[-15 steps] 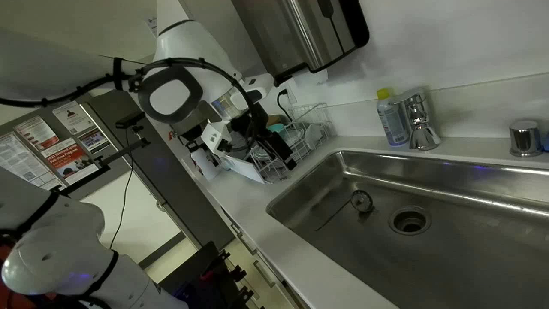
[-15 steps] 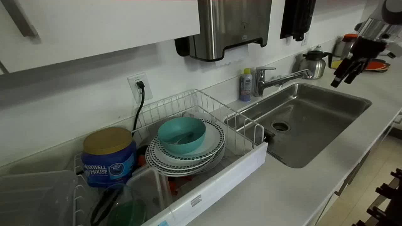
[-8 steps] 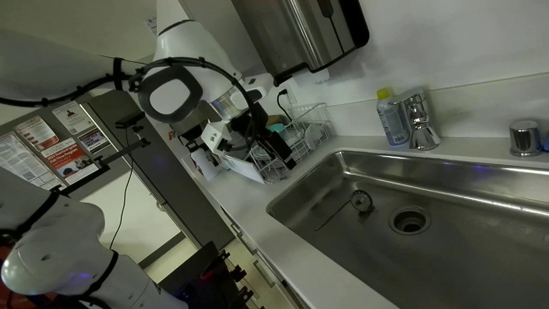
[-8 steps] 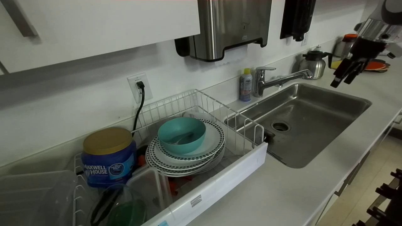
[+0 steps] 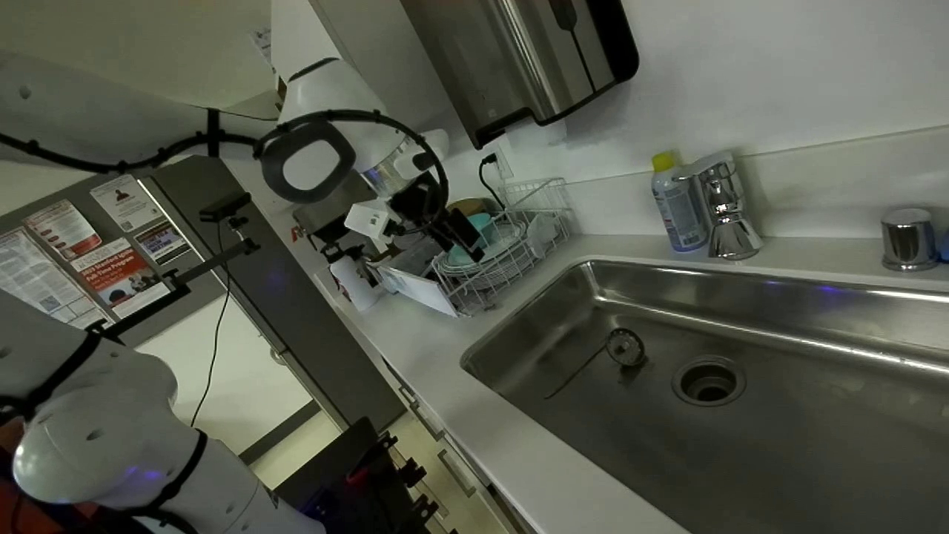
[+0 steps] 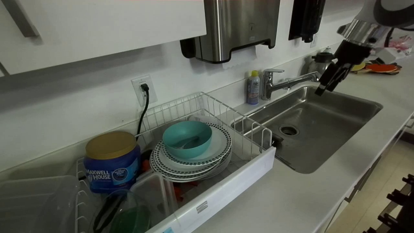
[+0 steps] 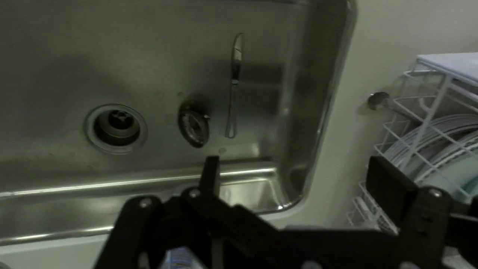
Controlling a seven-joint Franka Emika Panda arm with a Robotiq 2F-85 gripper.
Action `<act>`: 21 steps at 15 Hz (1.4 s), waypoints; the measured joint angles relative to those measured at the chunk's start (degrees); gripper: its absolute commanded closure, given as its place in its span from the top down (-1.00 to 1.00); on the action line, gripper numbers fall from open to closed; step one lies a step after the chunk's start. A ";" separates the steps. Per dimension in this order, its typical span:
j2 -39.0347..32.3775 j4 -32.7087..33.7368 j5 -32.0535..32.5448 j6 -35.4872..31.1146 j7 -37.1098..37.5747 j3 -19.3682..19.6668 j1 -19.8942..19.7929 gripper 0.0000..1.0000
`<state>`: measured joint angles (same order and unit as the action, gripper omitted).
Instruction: Take the blue bowl out of the dish rack and put it in the sink
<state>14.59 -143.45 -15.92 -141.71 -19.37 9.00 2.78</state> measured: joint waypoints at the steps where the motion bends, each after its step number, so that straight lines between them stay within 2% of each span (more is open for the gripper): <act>1: 0.00 0.05 -2.08 -0.78 0.05 -1.07 1.15 1.00; 6: -0.04 1.49 -11.07 -2.16 2.33 -5.88 6.00 1.00; 8: -0.04 1.77 -11.11 -2.16 2.89 -7.38 6.85 1.00; 14: -0.15 1.70 -11.10 -2.16 2.85 -6.93 6.53 1.00; 16: -0.20 2.06 -10.82 -2.25 3.29 -8.05 6.73 1.00; 18: -0.32 3.65 -9.33 -2.25 6.44 -11.20 7.45 1.00; 21: -1.50 7.51 -2.50 -2.25 15.79 -17.77 8.69 1.00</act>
<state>13.09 -135.94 -18.42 -143.96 -3.58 -8.77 11.47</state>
